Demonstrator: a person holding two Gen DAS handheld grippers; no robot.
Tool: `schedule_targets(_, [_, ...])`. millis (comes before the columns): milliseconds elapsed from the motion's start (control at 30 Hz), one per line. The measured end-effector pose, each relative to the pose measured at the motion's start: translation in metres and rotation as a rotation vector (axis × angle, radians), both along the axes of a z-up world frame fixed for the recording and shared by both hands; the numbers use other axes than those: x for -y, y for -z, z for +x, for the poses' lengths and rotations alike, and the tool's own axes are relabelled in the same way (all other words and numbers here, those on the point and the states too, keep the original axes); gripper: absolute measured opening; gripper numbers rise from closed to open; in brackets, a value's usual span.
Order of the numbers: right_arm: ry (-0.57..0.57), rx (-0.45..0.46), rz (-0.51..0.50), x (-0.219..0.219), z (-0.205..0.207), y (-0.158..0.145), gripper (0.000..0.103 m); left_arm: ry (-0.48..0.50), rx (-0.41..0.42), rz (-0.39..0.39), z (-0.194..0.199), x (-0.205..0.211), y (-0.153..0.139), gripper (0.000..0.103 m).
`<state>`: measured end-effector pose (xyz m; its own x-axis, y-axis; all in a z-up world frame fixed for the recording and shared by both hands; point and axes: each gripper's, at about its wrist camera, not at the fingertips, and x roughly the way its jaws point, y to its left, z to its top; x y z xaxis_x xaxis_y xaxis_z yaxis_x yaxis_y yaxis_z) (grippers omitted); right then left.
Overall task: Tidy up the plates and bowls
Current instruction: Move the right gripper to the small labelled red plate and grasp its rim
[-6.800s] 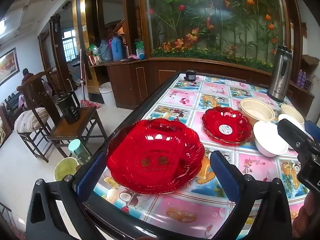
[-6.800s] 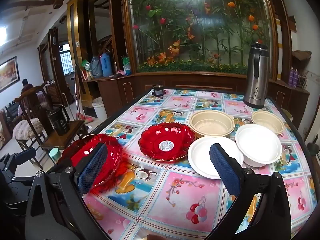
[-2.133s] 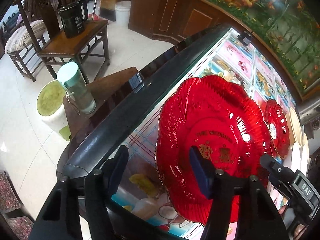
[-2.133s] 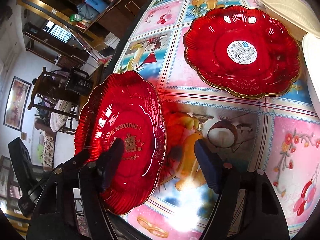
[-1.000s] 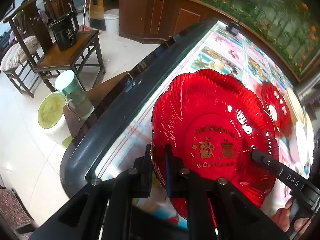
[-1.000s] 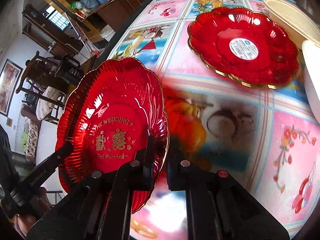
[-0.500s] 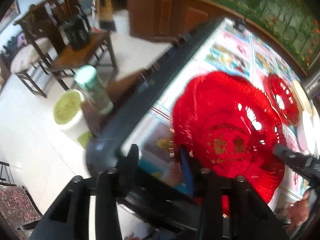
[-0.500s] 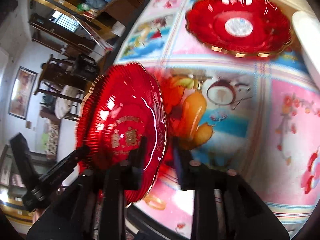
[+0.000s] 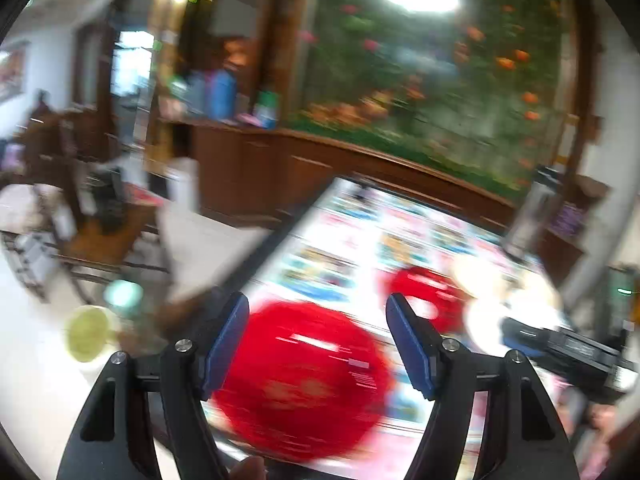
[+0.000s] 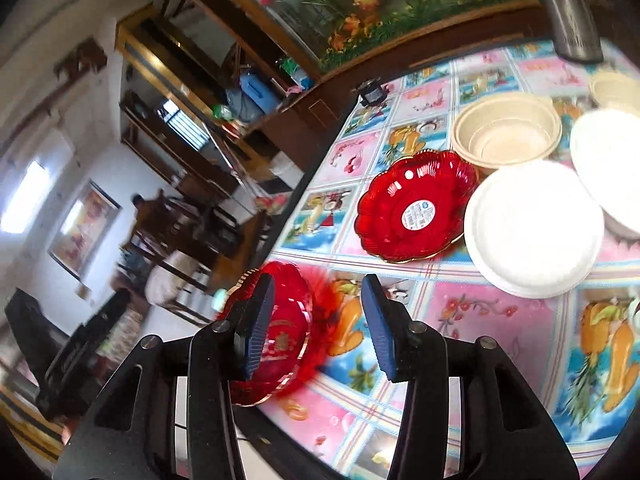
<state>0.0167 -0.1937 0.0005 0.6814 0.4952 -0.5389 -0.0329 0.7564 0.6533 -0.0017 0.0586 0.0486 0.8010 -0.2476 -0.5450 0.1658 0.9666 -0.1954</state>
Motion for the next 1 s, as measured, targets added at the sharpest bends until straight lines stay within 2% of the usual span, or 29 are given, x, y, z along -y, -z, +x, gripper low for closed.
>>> schedule_targets(100, [0.024, -0.003, 0.060, 0.012, -0.007, 0.005, 0.045, 0.168, -0.063, -0.050, -0.018, 0.041, 0.024, 0.071])
schedule_targets(200, [0.056, 0.057, 0.028, 0.022, -0.022, 0.003, 0.045, 0.356, -0.144, -0.099, -0.045, 0.072, 0.059, 0.071])
schedule_targets(267, [0.068, 0.098, -0.004, 0.027, -0.033, 0.001, 0.045, 0.442, -0.177, -0.077, -0.054, 0.084, 0.071, 0.071])
schedule_targets(300, [0.066, 0.126, 0.003, 0.032, -0.040, 0.001, 0.045, 0.452, -0.182, -0.076, -0.057, 0.085, 0.072, 0.071])
schedule_targets(367, [0.068, 0.146, 0.036, 0.042, -0.049, 0.004, 0.046, 0.495, -0.161, -0.139, -0.063, 0.081, 0.067, 0.071])
schedule_targets(400, [0.062, 0.141, 0.054, 0.046, -0.053, 0.007, 0.056, 0.541, -0.140, -0.190, -0.068, 0.078, 0.061, 0.071])
schedule_targets(433, [0.054, 0.122, 0.056, 0.047, -0.054, 0.011, 0.063, 0.601, -0.113, -0.246, -0.075, 0.075, 0.056, 0.075])
schedule_targets(467, [0.042, 0.103, 0.063, 0.047, -0.053, 0.015, 0.063, 0.678, -0.087, -0.292, -0.079, 0.078, 0.050, 0.090])
schedule_targets(500, [0.018, 0.099, 0.083, 0.046, -0.052, 0.020, 0.063, 0.731, -0.062, -0.291, -0.084, 0.082, 0.045, 0.096])
schedule_targets(533, [0.007, 0.090, 0.101, 0.044, -0.050, 0.024, 0.063, 0.769, -0.015, -0.224, -0.098, 0.092, 0.038, 0.103])
schedule_targets(600, [0.008, 0.046, 0.138, 0.041, -0.041, 0.033, 0.063, 0.812, 0.092, -0.040, -0.128, 0.117, 0.030, 0.103])
schedule_targets(633, [0.004, 0.027, 0.156, 0.040, -0.036, 0.037, 0.063, 0.826, 0.138, 0.027, -0.139, 0.124, 0.027, 0.103])
schedule_targets(700, [0.018, -0.016, 0.189, 0.038, -0.024, 0.047, 0.063, 0.780, 0.187, 0.111, -0.139, 0.133, 0.023, 0.103])
schedule_targets(800, [0.044, -0.072, 0.192, 0.038, -0.007, 0.057, 0.063, 0.645, 0.188, 0.143, -0.116, 0.131, 0.014, 0.103])
schedule_targets(867, [0.067, -0.094, 0.238, 0.040, 0.004, 0.062, 0.063, 0.529, 0.140, 0.130, -0.081, 0.127, 0.009, 0.103])
schedule_targets(967, [0.133, -0.122, 0.247, 0.040, 0.022, 0.066, 0.063, 0.361, 0.054, 0.131, -0.022, 0.113, 0.007, 0.103])
schedule_targets(1000, [0.143, -0.137, 0.244, 0.039, 0.027, 0.068, 0.063, 0.276, 0.011, 0.111, 0.004, 0.103, 0.004, 0.103])
